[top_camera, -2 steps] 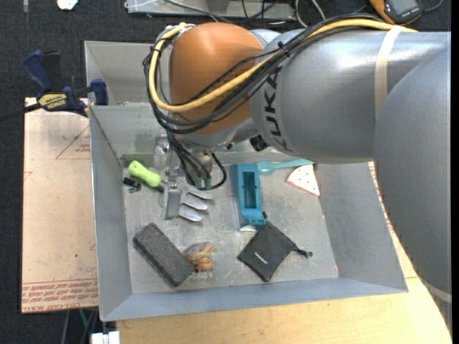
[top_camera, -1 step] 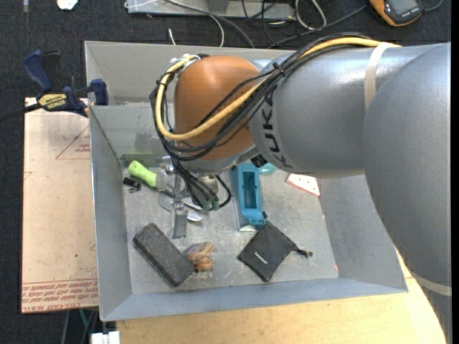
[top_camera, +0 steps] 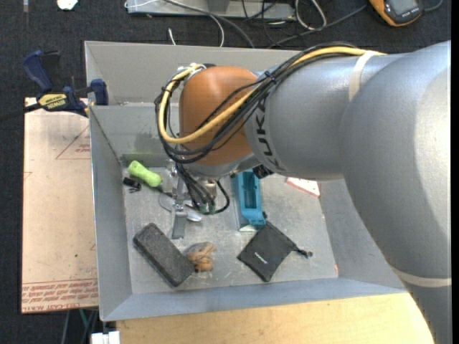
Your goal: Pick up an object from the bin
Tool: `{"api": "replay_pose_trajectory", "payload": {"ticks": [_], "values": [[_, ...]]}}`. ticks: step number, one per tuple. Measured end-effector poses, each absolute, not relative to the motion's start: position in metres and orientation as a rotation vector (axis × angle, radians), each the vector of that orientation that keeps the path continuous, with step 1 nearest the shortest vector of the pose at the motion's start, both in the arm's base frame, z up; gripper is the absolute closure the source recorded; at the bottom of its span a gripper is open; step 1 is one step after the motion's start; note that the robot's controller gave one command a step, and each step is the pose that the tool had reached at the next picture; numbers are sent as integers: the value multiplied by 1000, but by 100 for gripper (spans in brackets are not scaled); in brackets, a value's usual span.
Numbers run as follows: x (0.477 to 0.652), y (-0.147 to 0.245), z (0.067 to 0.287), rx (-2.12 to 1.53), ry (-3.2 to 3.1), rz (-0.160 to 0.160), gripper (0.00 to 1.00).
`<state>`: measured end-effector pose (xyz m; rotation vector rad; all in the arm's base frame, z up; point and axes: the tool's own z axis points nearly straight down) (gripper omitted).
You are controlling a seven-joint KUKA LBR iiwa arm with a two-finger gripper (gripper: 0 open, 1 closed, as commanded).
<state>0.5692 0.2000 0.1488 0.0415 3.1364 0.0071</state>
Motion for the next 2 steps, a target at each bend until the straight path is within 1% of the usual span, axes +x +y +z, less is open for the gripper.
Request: {"api": "replay_pose_trajectory", "payload": {"ticks": [1,2], "values": [[542,183,112,280,3128,4,0],[570,145,85,67,3133,7,0]]}}
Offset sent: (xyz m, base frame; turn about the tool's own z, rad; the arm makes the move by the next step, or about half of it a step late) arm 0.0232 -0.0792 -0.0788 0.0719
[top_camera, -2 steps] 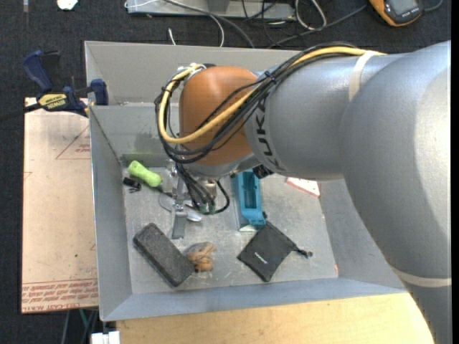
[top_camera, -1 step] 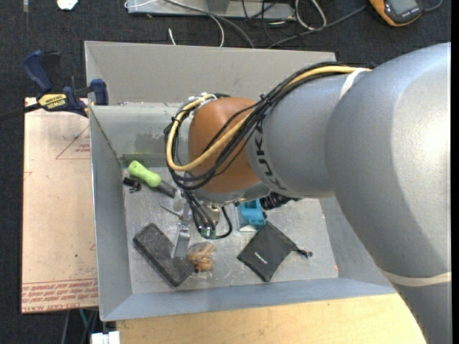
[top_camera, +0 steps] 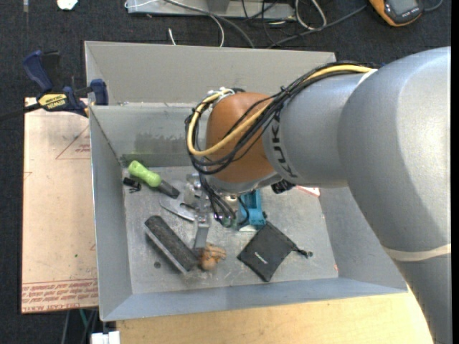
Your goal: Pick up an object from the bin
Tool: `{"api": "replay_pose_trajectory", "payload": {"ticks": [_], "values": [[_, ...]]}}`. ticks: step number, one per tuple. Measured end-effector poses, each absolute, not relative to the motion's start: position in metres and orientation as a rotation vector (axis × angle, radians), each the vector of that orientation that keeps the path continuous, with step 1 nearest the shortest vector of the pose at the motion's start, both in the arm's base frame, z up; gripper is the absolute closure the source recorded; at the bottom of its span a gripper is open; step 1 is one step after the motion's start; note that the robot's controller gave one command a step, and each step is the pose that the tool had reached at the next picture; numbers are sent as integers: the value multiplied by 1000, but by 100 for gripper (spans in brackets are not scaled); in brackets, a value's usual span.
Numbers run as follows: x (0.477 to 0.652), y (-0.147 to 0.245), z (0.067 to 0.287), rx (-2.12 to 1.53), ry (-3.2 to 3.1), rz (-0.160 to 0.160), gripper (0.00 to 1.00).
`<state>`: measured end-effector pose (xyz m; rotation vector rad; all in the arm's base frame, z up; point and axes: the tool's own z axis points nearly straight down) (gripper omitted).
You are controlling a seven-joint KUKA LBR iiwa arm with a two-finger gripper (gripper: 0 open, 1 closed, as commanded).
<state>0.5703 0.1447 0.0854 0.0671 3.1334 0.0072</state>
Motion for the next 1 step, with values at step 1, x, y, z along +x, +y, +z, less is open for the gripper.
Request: {"api": "replay_pose_trajectory", "payload": {"ticks": [1], "values": [[522,164,78,158,3137,4,0]]}}
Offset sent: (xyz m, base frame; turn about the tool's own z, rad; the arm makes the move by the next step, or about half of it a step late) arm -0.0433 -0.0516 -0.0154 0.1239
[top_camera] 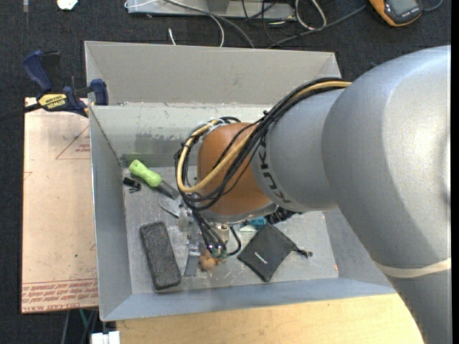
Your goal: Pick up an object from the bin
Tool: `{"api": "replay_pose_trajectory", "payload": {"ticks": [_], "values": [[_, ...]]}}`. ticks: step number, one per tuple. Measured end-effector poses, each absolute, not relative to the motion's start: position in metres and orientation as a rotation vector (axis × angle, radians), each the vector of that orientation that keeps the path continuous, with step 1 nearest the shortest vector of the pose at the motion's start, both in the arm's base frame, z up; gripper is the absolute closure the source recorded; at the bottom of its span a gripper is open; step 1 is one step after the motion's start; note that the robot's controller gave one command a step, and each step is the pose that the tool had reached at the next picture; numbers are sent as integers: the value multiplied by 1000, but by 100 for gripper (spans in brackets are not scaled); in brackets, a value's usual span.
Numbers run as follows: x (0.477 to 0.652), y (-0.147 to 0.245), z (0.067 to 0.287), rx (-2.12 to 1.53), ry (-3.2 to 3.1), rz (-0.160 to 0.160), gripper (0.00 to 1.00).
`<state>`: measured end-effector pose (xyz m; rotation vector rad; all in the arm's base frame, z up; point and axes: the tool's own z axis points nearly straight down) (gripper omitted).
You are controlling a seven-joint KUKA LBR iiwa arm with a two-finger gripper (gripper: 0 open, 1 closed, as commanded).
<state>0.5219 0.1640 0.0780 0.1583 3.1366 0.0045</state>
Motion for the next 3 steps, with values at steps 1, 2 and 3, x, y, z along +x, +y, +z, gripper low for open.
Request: {"api": "replay_pose_trajectory", "payload": {"ticks": [1,2,3], "values": [[515,125,72,216,3131,7,0],[481,112,70,198,3140,12,100],[482,112,70,198,3140,12,100]]}}
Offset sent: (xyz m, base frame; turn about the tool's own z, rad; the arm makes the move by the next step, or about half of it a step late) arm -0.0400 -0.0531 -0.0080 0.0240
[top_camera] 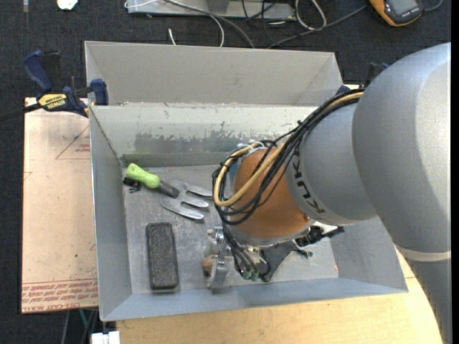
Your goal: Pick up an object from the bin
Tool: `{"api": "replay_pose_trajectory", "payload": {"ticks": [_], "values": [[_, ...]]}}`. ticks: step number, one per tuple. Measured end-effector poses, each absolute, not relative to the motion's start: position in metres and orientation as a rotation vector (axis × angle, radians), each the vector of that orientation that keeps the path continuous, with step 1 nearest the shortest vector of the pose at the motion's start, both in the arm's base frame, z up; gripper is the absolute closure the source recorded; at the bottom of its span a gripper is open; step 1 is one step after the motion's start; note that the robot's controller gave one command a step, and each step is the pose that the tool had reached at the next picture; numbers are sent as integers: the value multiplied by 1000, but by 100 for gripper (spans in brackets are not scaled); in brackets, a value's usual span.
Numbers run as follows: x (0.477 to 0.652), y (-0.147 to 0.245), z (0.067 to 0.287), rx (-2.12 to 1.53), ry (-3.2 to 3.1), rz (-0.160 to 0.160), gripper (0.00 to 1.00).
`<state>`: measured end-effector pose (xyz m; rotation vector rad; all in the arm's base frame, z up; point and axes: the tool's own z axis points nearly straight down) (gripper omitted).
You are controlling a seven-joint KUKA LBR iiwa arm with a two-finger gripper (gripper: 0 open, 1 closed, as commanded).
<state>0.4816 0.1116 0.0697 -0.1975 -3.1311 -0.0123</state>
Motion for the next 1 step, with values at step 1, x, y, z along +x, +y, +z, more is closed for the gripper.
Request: {"api": "replay_pose_trajectory", "payload": {"ticks": [1], "values": [[482,112,70,-198,-3131,-13,100]]}}
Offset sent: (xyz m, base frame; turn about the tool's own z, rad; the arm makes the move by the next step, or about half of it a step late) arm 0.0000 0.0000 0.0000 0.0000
